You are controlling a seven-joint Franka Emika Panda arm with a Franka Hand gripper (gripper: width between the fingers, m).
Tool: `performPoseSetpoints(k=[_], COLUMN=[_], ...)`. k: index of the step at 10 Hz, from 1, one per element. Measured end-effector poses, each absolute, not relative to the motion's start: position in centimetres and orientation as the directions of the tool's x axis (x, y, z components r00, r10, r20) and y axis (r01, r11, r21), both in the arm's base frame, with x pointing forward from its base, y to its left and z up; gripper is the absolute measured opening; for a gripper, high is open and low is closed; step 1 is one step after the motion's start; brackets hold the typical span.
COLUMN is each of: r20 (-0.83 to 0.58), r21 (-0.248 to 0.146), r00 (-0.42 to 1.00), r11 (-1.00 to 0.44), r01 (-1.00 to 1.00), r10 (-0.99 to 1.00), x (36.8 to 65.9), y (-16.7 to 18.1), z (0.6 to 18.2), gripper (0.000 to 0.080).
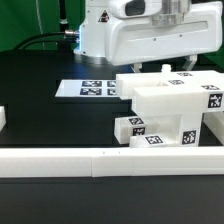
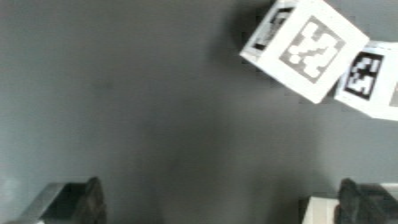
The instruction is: Assemble chair
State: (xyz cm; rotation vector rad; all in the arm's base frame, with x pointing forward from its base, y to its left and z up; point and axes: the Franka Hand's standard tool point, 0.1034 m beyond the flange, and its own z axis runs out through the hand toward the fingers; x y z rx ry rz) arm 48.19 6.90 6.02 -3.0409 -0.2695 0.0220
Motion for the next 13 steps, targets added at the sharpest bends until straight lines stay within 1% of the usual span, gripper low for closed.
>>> performPoseSetpoints(k=[3,4,5,6,7,11,13], r20=[-0.008,-0.013,-0.02,-0.025,-0.027,-0.029,-0.033], r21=[-0.089,-0.085,-0.073,-0.072,-0.07,-0.068,-0.065], r00=[0.985,0.991,0.993,0.995,0.995,0.996,0.996], r11=[-0.981,-0.988,-0.991,-0.993,-0.993,-0.994,-0.995], r01=[0.172,0.132,0.111,0.099,0.092,0.084,0.077], r10=[0.173,0.133,0.112,0.101,0.094,0.086,0.079], x=[48.2,48.1,48.0,48.1,48.2,48.1,47.7], y=[6.8,7.3,9.2,10.6,11.1,11.1,13.1], z=[5.9,5.8,5.2,4.7,4.4,4.0,2.9], gripper=[0.0648,0.0648,0.0648,0.0648,0.0648,0.0648,0.0648])
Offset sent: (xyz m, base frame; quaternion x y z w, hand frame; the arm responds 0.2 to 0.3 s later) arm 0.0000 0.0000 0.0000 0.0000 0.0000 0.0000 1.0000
